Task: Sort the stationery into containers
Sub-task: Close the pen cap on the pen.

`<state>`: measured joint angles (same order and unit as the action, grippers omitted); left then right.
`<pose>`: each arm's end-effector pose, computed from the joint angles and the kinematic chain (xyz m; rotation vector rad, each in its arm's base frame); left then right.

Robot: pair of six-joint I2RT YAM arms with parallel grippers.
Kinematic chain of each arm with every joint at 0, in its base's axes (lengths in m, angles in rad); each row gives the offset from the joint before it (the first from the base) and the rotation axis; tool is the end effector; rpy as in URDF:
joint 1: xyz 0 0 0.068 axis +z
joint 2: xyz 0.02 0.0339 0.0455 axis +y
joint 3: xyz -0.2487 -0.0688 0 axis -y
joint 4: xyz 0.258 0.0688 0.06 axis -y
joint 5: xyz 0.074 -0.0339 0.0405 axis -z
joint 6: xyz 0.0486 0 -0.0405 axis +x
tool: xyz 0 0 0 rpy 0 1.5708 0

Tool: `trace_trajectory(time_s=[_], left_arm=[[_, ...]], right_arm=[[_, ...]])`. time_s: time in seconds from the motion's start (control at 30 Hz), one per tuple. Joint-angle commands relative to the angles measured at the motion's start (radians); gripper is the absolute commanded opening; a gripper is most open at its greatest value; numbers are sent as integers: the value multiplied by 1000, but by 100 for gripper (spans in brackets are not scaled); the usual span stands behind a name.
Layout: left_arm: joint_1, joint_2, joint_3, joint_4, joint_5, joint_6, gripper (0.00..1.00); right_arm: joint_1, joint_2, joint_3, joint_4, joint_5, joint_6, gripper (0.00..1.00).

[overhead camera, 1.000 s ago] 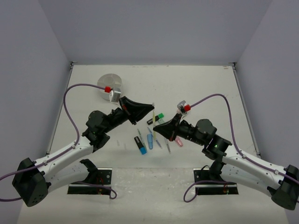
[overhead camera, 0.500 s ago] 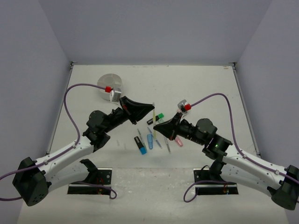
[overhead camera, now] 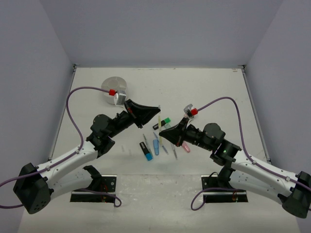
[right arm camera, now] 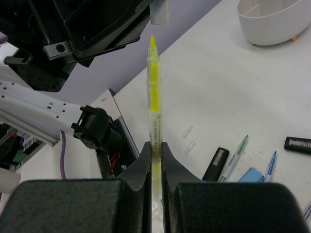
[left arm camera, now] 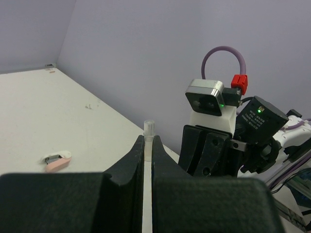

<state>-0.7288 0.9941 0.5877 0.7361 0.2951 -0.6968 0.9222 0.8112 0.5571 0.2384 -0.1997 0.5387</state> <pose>0.1839 -0.1831 0.3141 0.3045 1.3551 -1.3970 0.1344 0.1932 0.2851 -0.4988 1.6712 1.2695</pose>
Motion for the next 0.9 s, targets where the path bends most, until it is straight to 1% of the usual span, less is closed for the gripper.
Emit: trace_trajectory(time_s=[0.0, 0.4, 0.6, 0.87], left_arm=[[2, -1, 34, 37, 11, -3, 0], [2, -6, 15, 39, 24, -7, 0], [1, -3, -5, 51, 35, -24, 0], [2, -6, -15, 52, 33, -33, 0]], right_arm=[[3, -13, 59, -1, 37, -18, 0], [3, -5, 87, -30, 55, -31, 0], [2, -13, 105, -23, 88, -40, 0], [1, 34, 198, -11, 98, -81, 0]])
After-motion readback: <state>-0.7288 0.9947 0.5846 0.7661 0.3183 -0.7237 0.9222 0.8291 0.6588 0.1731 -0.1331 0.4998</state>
